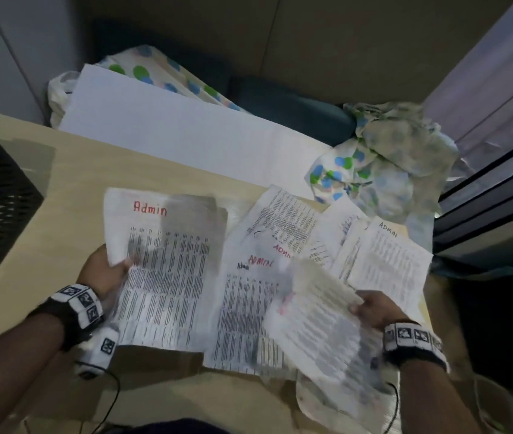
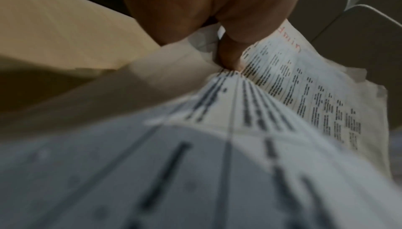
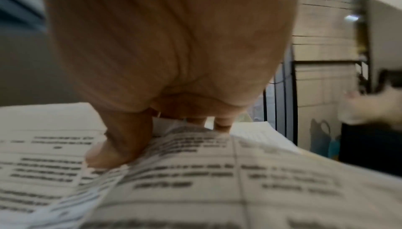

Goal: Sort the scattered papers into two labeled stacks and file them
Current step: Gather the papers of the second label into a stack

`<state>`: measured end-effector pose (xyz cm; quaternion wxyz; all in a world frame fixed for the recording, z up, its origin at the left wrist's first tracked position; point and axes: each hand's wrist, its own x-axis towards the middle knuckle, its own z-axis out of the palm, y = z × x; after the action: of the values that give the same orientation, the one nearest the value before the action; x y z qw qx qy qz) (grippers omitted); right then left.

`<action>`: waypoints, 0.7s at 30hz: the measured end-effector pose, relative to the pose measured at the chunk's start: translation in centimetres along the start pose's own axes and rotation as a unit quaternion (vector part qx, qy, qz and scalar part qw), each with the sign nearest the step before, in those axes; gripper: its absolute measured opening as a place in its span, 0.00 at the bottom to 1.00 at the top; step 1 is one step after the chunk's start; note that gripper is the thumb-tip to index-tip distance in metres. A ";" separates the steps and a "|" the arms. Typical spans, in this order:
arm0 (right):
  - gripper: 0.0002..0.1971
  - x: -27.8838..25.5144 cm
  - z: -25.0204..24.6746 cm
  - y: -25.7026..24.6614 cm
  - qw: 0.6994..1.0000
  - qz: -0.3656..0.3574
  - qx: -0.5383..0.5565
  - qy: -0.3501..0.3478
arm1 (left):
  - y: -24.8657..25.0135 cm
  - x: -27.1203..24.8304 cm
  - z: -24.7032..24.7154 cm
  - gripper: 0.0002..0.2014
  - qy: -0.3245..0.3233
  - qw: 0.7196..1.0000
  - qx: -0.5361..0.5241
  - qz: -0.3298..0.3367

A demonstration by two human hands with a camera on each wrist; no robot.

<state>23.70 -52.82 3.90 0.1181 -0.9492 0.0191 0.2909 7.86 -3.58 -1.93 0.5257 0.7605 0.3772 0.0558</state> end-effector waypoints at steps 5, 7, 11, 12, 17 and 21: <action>0.21 -0.1 6.5 4.5 0.984 -0.004 -0.179 0.000 | 0.6 -0.1 3.4 0.17 -0.122 0.988 0.046 0.081; 0.29 -0.4 8.3 5.1 0.984 -0.012 -0.178 0.026 | 0.6 -0.7 4.7 0.22 -0.160 0.978 0.090 0.097; 0.35 -1.0 8.8 4.2 0.988 0.001 -0.143 0.056 | -0.5 -1.3 6.2 0.23 -0.160 0.976 0.143 0.047; 0.26 -1.2 8.3 3.7 0.989 0.000 -0.140 0.046 | -0.9 -1.3 6.3 0.22 -0.155 0.979 0.127 0.028; 0.02 -1.2 4.2 1.6 0.998 -0.053 0.017 0.014 | -1.5 -1.5 6.1 0.20 -0.118 0.987 0.104 0.015; 0.05 -0.6 1.3 -2.2 0.977 -0.089 0.182 0.072 | -1.3 -1.8 6.1 0.25 -0.112 0.994 -0.006 -0.017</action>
<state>22.78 -50.36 3.68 0.3123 -0.9282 -0.0045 0.2020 8.84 -9.13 -5.16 0.5702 0.7522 0.3284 -0.0357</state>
